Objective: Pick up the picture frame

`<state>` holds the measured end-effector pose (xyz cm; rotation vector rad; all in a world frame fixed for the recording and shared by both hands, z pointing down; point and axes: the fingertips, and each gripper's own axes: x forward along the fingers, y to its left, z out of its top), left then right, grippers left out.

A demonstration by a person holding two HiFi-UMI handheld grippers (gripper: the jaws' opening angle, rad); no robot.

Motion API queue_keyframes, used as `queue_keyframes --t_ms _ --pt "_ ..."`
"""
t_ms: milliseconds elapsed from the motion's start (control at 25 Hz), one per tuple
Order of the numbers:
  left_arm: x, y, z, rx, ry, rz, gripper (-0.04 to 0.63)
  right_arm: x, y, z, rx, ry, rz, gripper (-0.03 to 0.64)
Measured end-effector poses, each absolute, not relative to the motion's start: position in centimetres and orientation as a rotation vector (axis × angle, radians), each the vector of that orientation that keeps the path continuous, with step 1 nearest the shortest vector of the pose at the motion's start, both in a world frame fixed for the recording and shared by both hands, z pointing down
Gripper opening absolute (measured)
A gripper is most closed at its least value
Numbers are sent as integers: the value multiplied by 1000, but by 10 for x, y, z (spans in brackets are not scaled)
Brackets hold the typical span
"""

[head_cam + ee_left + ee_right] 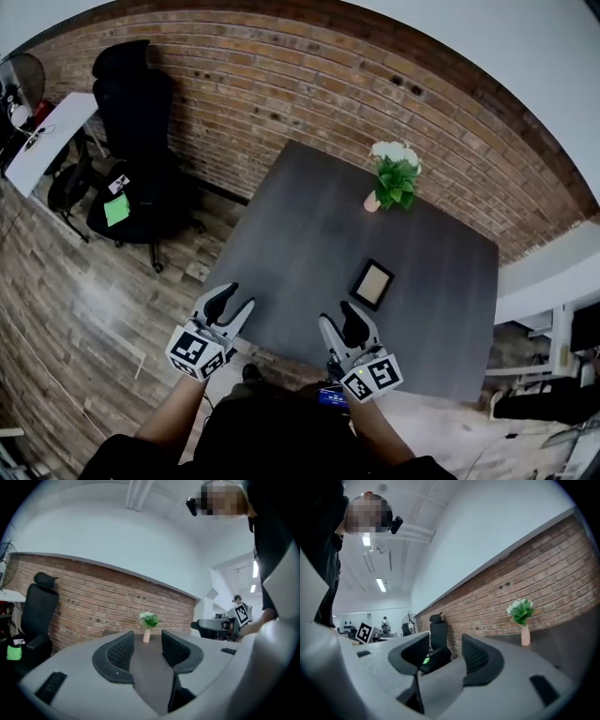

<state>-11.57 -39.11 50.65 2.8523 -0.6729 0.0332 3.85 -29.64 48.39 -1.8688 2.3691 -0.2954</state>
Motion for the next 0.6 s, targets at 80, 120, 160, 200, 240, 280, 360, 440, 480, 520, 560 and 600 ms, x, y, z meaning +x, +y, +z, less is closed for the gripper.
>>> queue_keyframes --t_ms 80,120,160,200,240,280,360,440,480,520,560,600 --pt "-87 -395 512 2864 -558 57 164 61 -290 484 -1963 2299 -297 221" --pt "-72 -396 514 2865 -509 63 164 74 -287 485 -2006 2267 -300 219" --pt "-57 -397 516 2865 -462 69 164 86 -283 487 -2047 2234 -303 219" --pt "-42 -398 518 2865 -418 77 164 99 -280 488 -2085 2198 -305 219" --pt "-28 -398 520 2865 -376 88 164 112 -275 491 -2122 2160 -308 219" --pt "-13 -398 523 2863 -335 102 164 126 -271 493 -2155 2118 -314 219" --pt "15 -398 527 2855 -259 133 164 154 -262 499 -2211 2034 -333 219" --pt "43 -398 532 2853 -201 167 164 180 -256 507 -2253 1964 -364 218" --pt "56 -399 534 2855 -181 183 164 193 -254 511 -2269 1938 -382 218" --pt "70 -400 537 2857 -165 197 164 205 -252 516 -2286 1916 -399 218" --pt "83 -400 540 2855 -149 210 164 217 -251 521 -2307 1898 -415 218" --pt "97 -400 543 2850 -133 224 164 228 -251 527 -2329 1882 -434 218"
